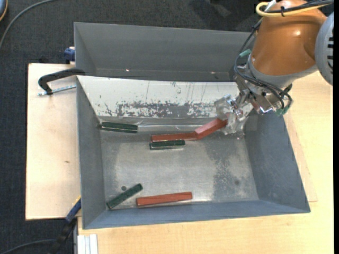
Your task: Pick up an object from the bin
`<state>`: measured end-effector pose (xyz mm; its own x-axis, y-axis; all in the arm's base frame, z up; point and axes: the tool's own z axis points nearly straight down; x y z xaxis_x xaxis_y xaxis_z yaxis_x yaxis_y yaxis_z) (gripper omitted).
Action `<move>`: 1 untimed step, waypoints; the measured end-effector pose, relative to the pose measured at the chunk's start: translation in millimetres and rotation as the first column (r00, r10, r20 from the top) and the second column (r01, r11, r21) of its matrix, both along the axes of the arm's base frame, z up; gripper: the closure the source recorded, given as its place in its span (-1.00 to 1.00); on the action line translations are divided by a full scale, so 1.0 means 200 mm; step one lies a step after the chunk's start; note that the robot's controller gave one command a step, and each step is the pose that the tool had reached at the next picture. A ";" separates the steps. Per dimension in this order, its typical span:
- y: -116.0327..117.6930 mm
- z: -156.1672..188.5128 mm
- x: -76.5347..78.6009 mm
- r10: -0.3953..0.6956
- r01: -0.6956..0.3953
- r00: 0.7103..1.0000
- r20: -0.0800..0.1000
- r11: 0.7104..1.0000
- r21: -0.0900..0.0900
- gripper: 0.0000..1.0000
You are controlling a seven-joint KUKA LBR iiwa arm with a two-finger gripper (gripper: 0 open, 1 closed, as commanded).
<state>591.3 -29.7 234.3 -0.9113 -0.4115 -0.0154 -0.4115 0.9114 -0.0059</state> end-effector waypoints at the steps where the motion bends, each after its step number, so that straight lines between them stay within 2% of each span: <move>1: 0.02 0.32 -0.11 0.369 -0.369 0.929 -0.004 0.929 -0.005 1.00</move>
Offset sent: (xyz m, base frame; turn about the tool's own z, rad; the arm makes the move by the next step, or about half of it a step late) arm -0.0233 0.0031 0.0595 -0.3798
